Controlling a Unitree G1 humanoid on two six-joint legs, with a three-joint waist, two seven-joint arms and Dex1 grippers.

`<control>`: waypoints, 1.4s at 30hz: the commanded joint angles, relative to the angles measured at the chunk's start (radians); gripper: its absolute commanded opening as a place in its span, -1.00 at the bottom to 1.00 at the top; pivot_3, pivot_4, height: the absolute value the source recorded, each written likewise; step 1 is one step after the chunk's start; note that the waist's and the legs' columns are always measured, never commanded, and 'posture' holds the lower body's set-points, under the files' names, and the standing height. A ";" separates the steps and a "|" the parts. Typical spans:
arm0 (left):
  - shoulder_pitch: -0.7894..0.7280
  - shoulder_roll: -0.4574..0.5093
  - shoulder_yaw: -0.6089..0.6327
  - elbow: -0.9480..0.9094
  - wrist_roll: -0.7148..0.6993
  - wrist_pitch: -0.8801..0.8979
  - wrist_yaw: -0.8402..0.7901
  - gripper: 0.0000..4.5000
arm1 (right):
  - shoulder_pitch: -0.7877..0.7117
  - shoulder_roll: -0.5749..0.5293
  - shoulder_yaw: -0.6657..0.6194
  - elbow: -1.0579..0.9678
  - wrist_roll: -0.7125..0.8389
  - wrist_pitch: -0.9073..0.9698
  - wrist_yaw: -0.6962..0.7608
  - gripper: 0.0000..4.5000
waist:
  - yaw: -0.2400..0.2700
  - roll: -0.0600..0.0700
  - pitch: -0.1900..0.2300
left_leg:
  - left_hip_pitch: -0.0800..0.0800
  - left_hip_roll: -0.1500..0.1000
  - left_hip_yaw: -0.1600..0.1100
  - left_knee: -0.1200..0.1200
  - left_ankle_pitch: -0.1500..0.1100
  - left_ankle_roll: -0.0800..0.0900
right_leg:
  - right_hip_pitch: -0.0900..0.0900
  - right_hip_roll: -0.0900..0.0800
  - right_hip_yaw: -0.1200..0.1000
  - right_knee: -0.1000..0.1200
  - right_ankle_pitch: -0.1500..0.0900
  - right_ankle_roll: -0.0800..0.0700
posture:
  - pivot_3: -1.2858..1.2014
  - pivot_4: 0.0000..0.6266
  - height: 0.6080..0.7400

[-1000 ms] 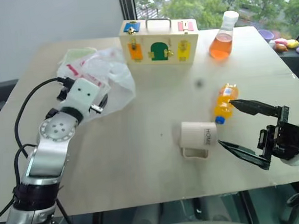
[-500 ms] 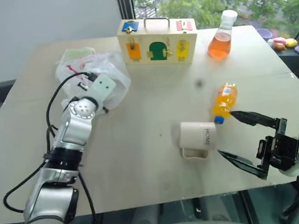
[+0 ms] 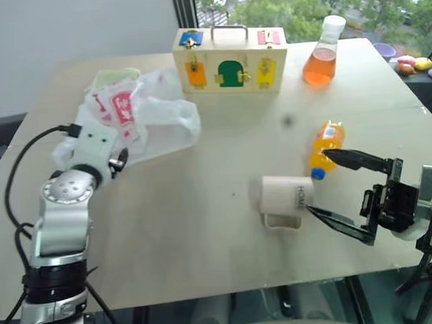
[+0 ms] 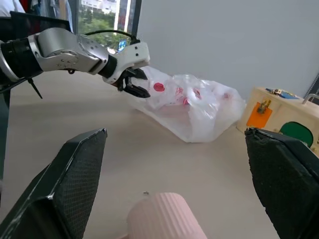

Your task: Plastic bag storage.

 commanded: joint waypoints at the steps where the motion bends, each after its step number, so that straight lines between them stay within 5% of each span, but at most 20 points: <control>1: -0.001 0.051 0.064 0.017 0.013 -0.007 0.015 0.57 | -0.022 -0.013 -0.003 0.002 0.023 0.003 0.014 1.00 | -0.002 0.000 0.000 | 0.000 0.000 0.000 0.000 0.000 0.000 | 0.000 0.000 0.000 0.000 0.000 0.000 | 0.03 -0.52 1.00; 5: 0.044 0.070 0.024 -0.086 -0.047 -0.092 -0.094 0.57 | -0.032 -0.016 -0.007 0.005 0.030 0.012 0.018 1.00 | -0.003 0.000 0.000 | 0.000 0.000 0.000 0.000 0.000 0.000 | 0.000 0.000 0.000 0.000 0.000 -0.001 | 0.03 -0.52 1.00; 9: 0.106 0.052 -0.005 -0.203 -0.054 -0.111 -0.112 0.99 | -0.041 -0.020 -0.008 -0.005 0.036 0.030 0.001 1.00 | -0.002 0.000 0.000 | -0.001 -0.001 0.001 0.000 0.000 0.000 | 0.000 -0.002 0.001 -0.001 0.000 -0.001 | 0.03 -0.52 1.00; 15: 0.154 0.038 -0.032 -0.231 0.013 -0.141 -0.052 0.99 | -0.047 -0.018 0.002 -0.025 0.034 0.053 -0.030 1.00 | -0.007 0.000 0.000 | 0.000 0.000 0.001 -0.001 0.000 0.000 | 0.000 0.000 0.001 0.000 0.000 -0.001 | 0.03 -0.52 1.00; 25: -0.128 -0.018 -0.174 0.224 0.122 -0.277 0.085 0.99 | -0.052 -0.016 0.015 -0.047 0.018 0.073 -0.075 1.00 | 0.003 0.000 0.000 | 0.000 -0.001 -0.001 0.000 0.000 0.000 | 0.001 0.000 -0.001 0.001 0.001 -0.001 | 0.03 -0.52 1.00; 28: -0.244 0.002 -0.192 0.375 0.101 -0.362 0.036 0.63 | -0.045 -0.020 0.018 -0.054 0.013 0.081 -0.087 1.00 | 0.003 -0.001 0.000 | 0.000 -0.001 0.000 0.001 0.000 0.000 | 0.000 0.000 -0.001 0.001 0.001 -0.001 | 0.03 -0.52 1.00; 31: -0.324 0.038 -0.191 0.442 0.062 -0.386 -0.059 0.02 | -0.017 -0.029 0.012 -0.066 0.000 0.091 -0.096 1.00 | -0.002 -0.001 0.000 | -0.001 -0.001 0.000 0.001 0.000 0.000 | 0.000 0.000 -0.001 0.000 0.001 -0.001 | 0.03 -0.52 1.00; 36: -0.403 0.139 -0.194 0.304 -0.158 -0.134 -0.432 -0.98 | 0.106 -0.075 0.003 -0.107 0.012 0.202 -0.140 1.00 | -0.008 -0.001 0.000 | -0.002 -0.001 0.000 0.000 0.000 0.000 | -0.001 -0.001 0.000 0.000 0.000 -0.001 | 0.03 -0.52 1.00; 40: -0.552 0.197 -0.227 0.202 -0.363 0.289 -0.615 -0.98 | 0.185 -0.077 -0.029 -0.109 0.079 0.276 -0.181 1.00 | -0.006 -0.002 0.000 | -0.003 -0.001 -0.001 0.001 -0.001 0.000 | -0.001 -0.001 -0.001 0.000 0.000 -0.001 | 0.03 -0.52 1.00; 42: -0.684 0.140 -0.221 0.220 -0.441 0.493 -0.602 -0.98 | 0.190 -0.077 -0.023 -0.081 0.093 0.319 -0.208 1.00 | -0.006 -0.003 0.001 | -0.003 -0.001 -0.001 0.001 -0.001 0.001 | 0.000 -0.001 -0.002 0.000 -0.001 0.002 | 0.03 -0.52 1.00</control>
